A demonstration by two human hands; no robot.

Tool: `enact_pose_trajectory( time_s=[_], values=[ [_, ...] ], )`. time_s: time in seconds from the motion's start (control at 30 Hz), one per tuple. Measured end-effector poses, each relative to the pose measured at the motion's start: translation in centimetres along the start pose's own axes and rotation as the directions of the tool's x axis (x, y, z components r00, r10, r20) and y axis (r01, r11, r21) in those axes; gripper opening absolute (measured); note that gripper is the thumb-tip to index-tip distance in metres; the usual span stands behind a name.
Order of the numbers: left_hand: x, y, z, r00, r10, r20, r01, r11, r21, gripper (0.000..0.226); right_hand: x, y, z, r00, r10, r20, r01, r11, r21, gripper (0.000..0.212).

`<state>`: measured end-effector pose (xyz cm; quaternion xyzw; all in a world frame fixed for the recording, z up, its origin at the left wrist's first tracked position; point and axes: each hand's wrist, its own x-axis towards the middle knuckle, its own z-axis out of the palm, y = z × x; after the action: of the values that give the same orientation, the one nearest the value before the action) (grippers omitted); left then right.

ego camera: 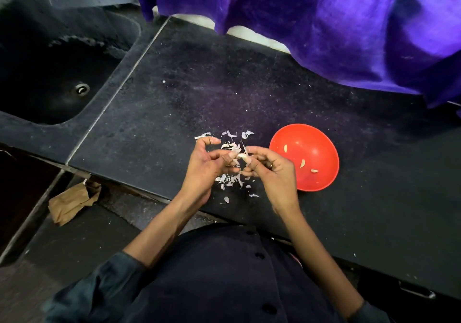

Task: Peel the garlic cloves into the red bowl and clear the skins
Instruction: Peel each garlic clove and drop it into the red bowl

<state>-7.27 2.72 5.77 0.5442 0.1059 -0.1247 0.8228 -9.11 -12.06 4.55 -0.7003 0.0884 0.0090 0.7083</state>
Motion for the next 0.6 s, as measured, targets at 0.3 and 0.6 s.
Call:
enact_pose_trajectory(
  time_s=[0.3,0.6],
  values=[
    [-0.06,-0.08,0.32,1.0,-0.001,-0.009,0.001,1.0,0.029,0.048,-0.18,-0.2,0.18,0.999,-0.042,0.022,0.043,0.999,-0.016,0.015],
    [-0.02,-0.14,0.47,0.999,-0.042,-0.034,0.042,0.999,0.008,0.038,-0.18,0.41,0.07,0.997,-0.079,0.012,0.079,0.995,-0.068,0.018]
  ],
)
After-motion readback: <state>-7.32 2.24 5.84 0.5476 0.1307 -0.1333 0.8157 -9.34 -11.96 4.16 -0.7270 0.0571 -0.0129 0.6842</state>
